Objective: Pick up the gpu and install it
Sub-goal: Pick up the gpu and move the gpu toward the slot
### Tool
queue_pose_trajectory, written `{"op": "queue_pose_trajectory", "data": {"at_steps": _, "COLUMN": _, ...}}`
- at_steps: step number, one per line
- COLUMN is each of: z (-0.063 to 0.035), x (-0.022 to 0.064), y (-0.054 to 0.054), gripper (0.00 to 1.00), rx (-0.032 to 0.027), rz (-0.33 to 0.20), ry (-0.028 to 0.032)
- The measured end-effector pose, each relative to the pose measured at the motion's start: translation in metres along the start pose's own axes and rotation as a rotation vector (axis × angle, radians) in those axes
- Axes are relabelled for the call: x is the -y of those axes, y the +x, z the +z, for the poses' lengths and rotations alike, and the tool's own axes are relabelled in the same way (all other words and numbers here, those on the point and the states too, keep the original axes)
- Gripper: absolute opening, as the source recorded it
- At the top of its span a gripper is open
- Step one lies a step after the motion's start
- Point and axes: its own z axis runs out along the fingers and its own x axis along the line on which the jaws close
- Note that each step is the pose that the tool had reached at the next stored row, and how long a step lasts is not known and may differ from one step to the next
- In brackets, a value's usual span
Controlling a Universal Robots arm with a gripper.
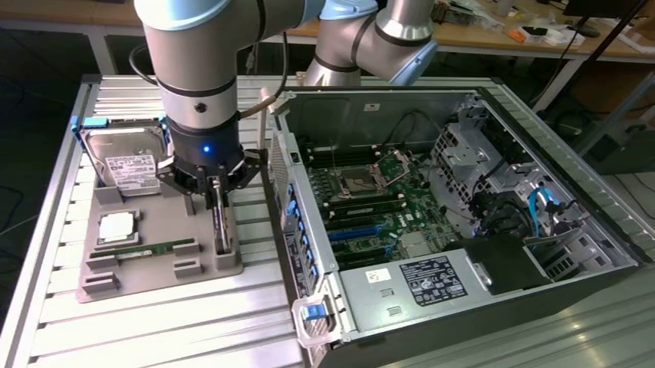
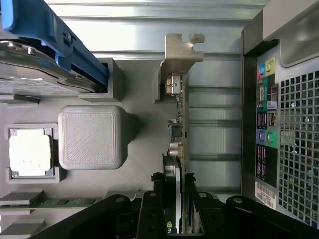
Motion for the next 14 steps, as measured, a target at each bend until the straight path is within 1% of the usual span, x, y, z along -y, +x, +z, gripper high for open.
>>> {"op": "queue_pose_trajectory", "data": {"at_steps": 6, "z": -0.0061, "x": -0.0007, "y": 0.0, "gripper": 0.27, "rx": 0.0004, "rz": 0.0, "ry": 0.0}}
{"op": "queue_pose_trajectory", "data": {"at_steps": 14, "z": -0.0177, "x": -0.0014, "y": 0.0, "gripper": 0.27, "rx": 0.0011, "rz": 0.0, "ry": 0.0}}
